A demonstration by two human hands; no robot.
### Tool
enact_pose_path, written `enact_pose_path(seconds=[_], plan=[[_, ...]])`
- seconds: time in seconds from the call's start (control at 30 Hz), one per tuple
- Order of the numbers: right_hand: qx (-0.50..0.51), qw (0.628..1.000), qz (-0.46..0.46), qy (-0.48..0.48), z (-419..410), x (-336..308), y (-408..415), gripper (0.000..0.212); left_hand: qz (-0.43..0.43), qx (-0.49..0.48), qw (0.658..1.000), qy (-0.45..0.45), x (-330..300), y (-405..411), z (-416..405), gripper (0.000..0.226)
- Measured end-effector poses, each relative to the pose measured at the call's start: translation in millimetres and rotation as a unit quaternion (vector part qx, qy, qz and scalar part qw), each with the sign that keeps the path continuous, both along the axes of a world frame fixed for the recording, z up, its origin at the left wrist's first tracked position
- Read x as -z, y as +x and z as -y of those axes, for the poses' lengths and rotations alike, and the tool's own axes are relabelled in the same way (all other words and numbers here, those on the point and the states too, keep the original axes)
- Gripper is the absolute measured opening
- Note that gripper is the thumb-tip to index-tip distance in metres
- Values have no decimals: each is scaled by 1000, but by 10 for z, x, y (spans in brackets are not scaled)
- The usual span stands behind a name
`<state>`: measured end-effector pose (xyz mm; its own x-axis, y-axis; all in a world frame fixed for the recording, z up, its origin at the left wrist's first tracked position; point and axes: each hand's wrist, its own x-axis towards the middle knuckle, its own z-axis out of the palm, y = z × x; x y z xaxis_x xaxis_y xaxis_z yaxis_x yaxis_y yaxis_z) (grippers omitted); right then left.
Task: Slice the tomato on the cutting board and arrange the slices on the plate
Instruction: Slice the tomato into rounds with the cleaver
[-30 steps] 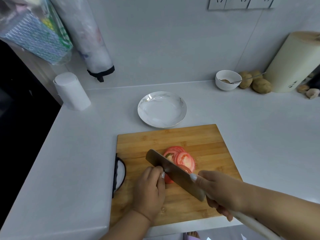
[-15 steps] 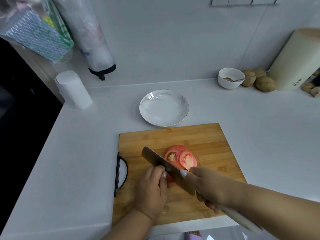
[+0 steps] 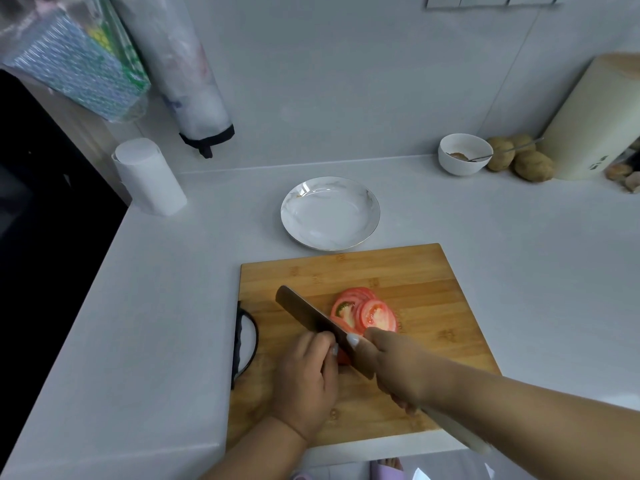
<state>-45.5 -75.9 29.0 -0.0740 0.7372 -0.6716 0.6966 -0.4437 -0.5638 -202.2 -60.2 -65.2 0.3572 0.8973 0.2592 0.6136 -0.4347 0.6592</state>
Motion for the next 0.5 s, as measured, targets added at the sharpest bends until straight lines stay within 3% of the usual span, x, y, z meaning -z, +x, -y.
enact_pose_path(seconds=[0.5], plan=[[42,999,-34,2,46,-6,-8,54,-15,6,999,45,93,-124,115,27]])
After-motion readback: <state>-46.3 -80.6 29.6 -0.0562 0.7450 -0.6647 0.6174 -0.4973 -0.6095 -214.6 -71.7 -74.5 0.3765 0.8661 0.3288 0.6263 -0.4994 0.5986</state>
